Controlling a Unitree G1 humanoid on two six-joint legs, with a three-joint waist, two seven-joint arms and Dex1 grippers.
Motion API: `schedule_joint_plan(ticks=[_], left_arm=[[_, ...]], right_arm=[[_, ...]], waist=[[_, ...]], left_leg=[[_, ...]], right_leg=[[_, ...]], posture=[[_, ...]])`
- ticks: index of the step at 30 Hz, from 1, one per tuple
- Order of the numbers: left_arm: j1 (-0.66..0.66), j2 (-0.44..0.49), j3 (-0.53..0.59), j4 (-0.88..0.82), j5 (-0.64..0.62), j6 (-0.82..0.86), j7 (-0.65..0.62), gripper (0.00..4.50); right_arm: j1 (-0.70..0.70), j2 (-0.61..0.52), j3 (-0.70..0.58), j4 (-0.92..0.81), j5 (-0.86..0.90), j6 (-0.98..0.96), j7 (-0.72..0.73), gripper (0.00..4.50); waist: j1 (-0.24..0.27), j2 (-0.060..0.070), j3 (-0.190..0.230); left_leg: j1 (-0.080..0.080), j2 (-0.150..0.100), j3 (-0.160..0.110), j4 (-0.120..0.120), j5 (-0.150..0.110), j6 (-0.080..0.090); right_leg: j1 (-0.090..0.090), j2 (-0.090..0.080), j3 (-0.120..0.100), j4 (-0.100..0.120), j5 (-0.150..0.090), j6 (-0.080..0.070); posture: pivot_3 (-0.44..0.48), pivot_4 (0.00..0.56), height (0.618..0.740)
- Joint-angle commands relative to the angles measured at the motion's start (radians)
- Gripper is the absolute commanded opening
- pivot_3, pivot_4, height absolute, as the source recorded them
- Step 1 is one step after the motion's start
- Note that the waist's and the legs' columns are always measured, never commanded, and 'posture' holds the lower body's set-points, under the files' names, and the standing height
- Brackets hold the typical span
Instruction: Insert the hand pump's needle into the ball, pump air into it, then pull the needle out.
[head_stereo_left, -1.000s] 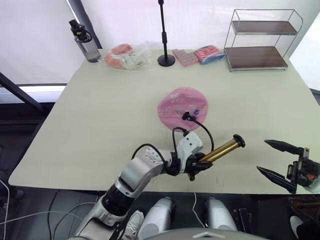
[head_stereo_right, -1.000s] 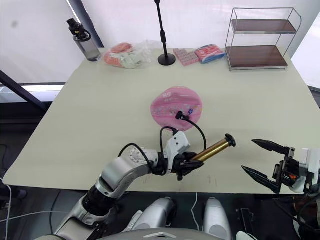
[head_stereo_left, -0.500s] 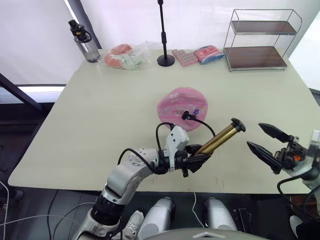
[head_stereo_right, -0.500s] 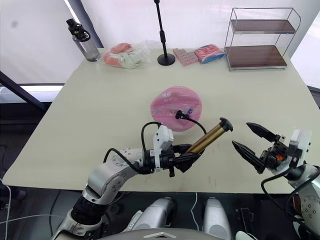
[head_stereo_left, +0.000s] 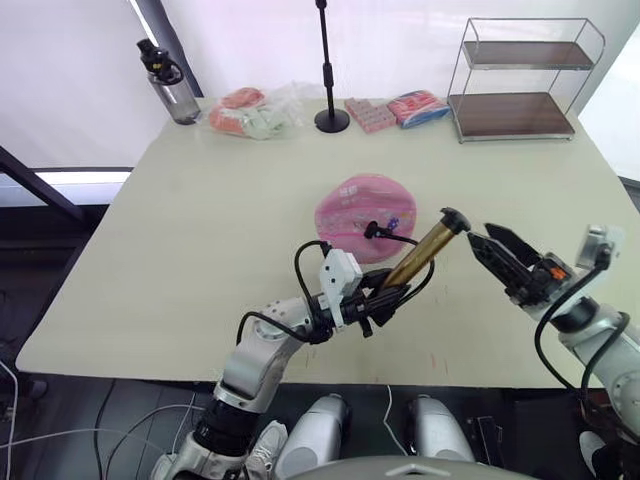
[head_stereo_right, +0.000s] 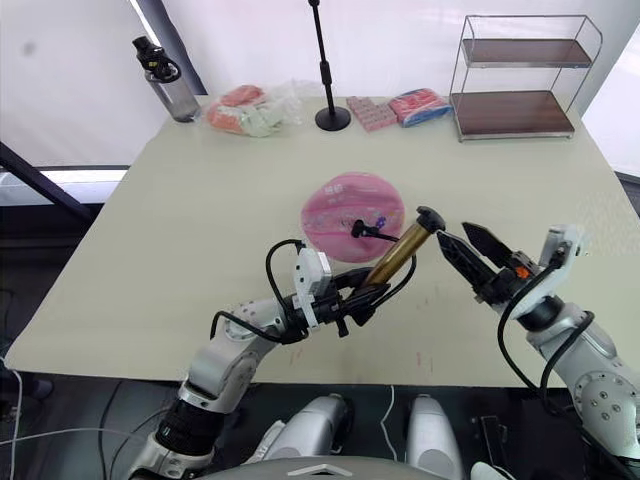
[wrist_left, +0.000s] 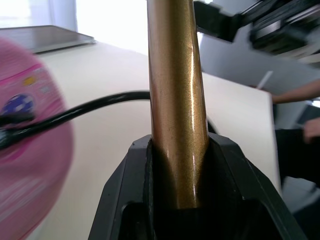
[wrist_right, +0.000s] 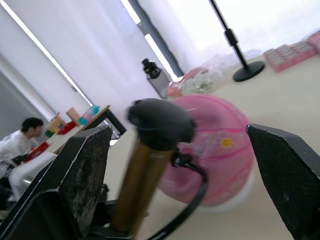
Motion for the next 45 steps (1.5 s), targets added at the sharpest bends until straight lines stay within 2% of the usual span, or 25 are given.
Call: schedule_joint_plan(ticks=[1,13,26,40,43,44,45], left_arm=[[0.007,-0.024,-0.005,0.055,0.054,-0.200,-0.001,1.01],[-0.005,-0.045,-0.007,0.179,0.031,-0.342,-0.082,1.01],[-0.004,-0.061,0.001,0.184,0.003,-0.346,-0.113,1.01],[0.015,-0.061,-0.006,0.168,0.005,-0.345,-0.113,1.01],[0.015,-0.061,-0.006,0.169,0.006,-0.345,-0.111,1.01],[0.015,-0.062,-0.006,0.169,0.007,-0.345,-0.110,1.01],[0.015,-0.062,-0.006,0.169,0.007,-0.346,-0.109,1.01]], right_arm=[[-0.017,-0.005,-0.003,-0.030,0.012,0.003,-0.017,4.50],[-0.094,0.025,0.057,-0.031,0.076,0.057,-0.109,4.50],[-0.128,0.070,0.087,0.003,0.099,0.075,-0.171,4.50],[-0.142,0.092,0.093,-0.002,0.073,0.061,-0.151,4.50],[-0.144,0.092,0.095,-0.001,0.070,0.062,-0.148,3.69],[-0.144,0.091,0.096,-0.001,0.070,0.063,-0.146,3.09],[-0.144,0.091,0.096,-0.001,0.070,0.064,-0.145,2.68]], waist=[[0.000,0.000,0.000],[-0.004,0.000,0.000],[-0.005,0.000,0.000],[-0.005,0.000,0.000],[-0.005,0.000,0.000],[-0.005,0.000,0.000],[-0.005,0.000,0.000]], left_leg=[[0.000,0.000,0.000,0.000,0.000,0.000],[0.000,0.000,0.000,0.000,0.000,0.001],[0.000,0.000,0.000,0.000,0.000,0.001],[0.000,0.000,0.000,0.000,0.000,0.001],[0.000,0.000,0.000,0.000,0.000,0.001],[0.000,0.000,0.000,0.000,0.000,0.001],[0.000,0.000,0.000,0.000,0.000,0.001]], right_leg=[[0.000,0.000,0.000,0.000,0.000,0.000],[-0.001,0.000,0.000,0.000,0.000,0.000],[-0.001,0.002,0.000,0.001,0.000,0.000],[-0.001,0.003,0.000,0.000,0.000,0.000],[-0.001,0.003,0.000,0.000,0.000,0.000],[-0.001,0.003,0.000,0.000,0.000,0.000],[-0.001,0.003,0.000,0.000,0.000,0.000]], posture=[[0.000,0.150,0.736],[0.000,0.150,0.736],[0.000,0.150,0.736],[0.000,0.150,0.736],[0.000,0.150,0.736],[0.000,0.150,0.736],[0.000,0.150,0.736]])
